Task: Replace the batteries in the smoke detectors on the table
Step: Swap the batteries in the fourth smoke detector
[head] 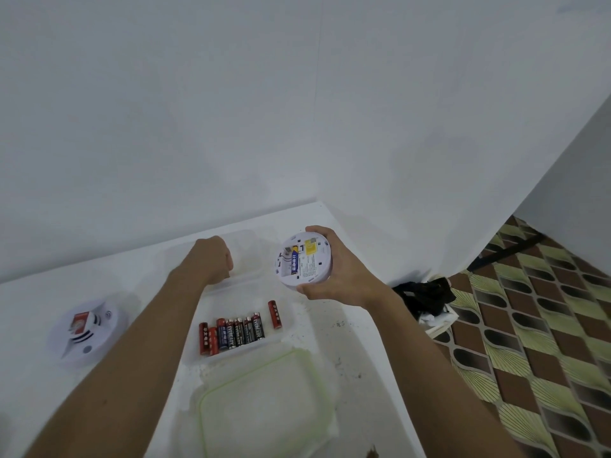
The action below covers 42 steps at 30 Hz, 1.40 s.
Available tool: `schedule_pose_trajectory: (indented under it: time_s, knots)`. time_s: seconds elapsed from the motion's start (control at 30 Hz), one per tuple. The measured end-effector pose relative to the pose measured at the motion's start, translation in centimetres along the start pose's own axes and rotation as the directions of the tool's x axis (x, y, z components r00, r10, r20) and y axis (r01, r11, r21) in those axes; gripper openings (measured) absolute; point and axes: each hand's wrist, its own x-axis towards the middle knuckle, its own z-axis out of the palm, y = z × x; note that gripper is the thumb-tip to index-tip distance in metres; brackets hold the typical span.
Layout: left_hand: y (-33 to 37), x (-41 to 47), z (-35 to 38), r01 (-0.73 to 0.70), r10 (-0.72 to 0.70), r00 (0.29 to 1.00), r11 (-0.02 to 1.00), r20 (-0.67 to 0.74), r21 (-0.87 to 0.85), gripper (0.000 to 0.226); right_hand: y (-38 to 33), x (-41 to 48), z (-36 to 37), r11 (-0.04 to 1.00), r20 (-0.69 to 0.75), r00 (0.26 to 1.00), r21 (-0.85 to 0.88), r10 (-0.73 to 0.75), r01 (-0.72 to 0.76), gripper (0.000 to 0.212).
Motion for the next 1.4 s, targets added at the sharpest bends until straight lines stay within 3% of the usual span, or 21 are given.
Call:
schedule_pose_trajectory:
  time_s: [0.13, 0.27, 0.33, 0.4, 0.47, 0.5, 0.67, 0.77, 0.97, 1.2, 1.4]
  knots:
    - [0.0, 0.3, -0.1, -0.029, 0.028, 0.999, 0.998, -0.016, -0.048, 0.018, 0.2, -0.2, -0.3, 1.0, -0.012, 1.0, 0.011, -0.005, 0.005, 0.092]
    - [1.2, -0.9, -0.6, -0.176, 0.085, 0.958, 0.928, -0.274, -0.329, 0.006, 0.1, -0.5, -0.3, 0.999, -0.025, 1.0, 0.052, -0.006, 0.007, 0.091]
    - [2.4, -2.2, -1.0, -0.237, 0.024, 0.936, 0.78, -0.351, -0.579, 0.005, -0.2, -0.6, -0.1, 0.998, -0.028, 1.0, 0.067, -0.004, 0.006, 0.092]
    - [3.5, -3.4, -1.3, -0.256, -0.039, 0.948, 0.491, -0.315, -0.832, 0.008, -0.4, -0.8, -0.1, 0.997, -0.034, 0.999, 0.082, -0.005, 0.008, 0.093]
    - [4.5, -4.7, -1.2, -0.206, -0.041, 0.975, 0.207, -0.219, -0.956, 0.013, -0.5, -1.0, -0.1, 0.994, -0.038, 0.999, 0.106, -0.008, 0.012, 0.093]
    - [4.8, -5.2, -1.1, -0.169, -0.026, 0.984, 0.122, -0.174, -0.978, 0.017, -0.5, -1.2, -0.1, 0.994, -0.041, 0.999, 0.112, -0.011, 0.015, 0.093]
    - [5.5, -6.4, -0.4, -0.037, -0.016, 0.999, -0.064, -0.036, -0.997, 0.017, -0.4, -1.7, -0.1, 0.995, -0.04, 0.999, 0.1, -0.023, 0.027, 0.093]
    - [5.7, -7.3, 0.0, -0.065, -0.031, 0.997, -0.006, -0.065, -0.998, 0.013, -0.4, -2.1, -0.1, 0.994, -0.04, 0.999, 0.105, -0.024, 0.028, 0.094]
    - [5.8, -9.1, 0.9, -0.316, 0.024, 0.946, 0.287, -0.323, -0.905, 0.019, -0.5, -3.0, 0.4, 0.993, -0.041, 0.998, 0.11, -0.041, 0.045, 0.093]
    - [5.6, -11.0, 1.8, -0.403, 0.14, 0.893, 0.67, -0.427, -0.623, 0.013, 0.0, -3.9, 0.9, 0.994, -0.038, 0.997, 0.087, -0.066, 0.069, 0.092]
    - [5.3, -13.7, 1.5, -0.351, 0.198, 0.928, 0.746, -0.316, -0.566, 0.03, 0.4, -5.3, 0.8, 0.994, -0.052, 0.996, 0.071, -0.074, 0.078, 0.095]
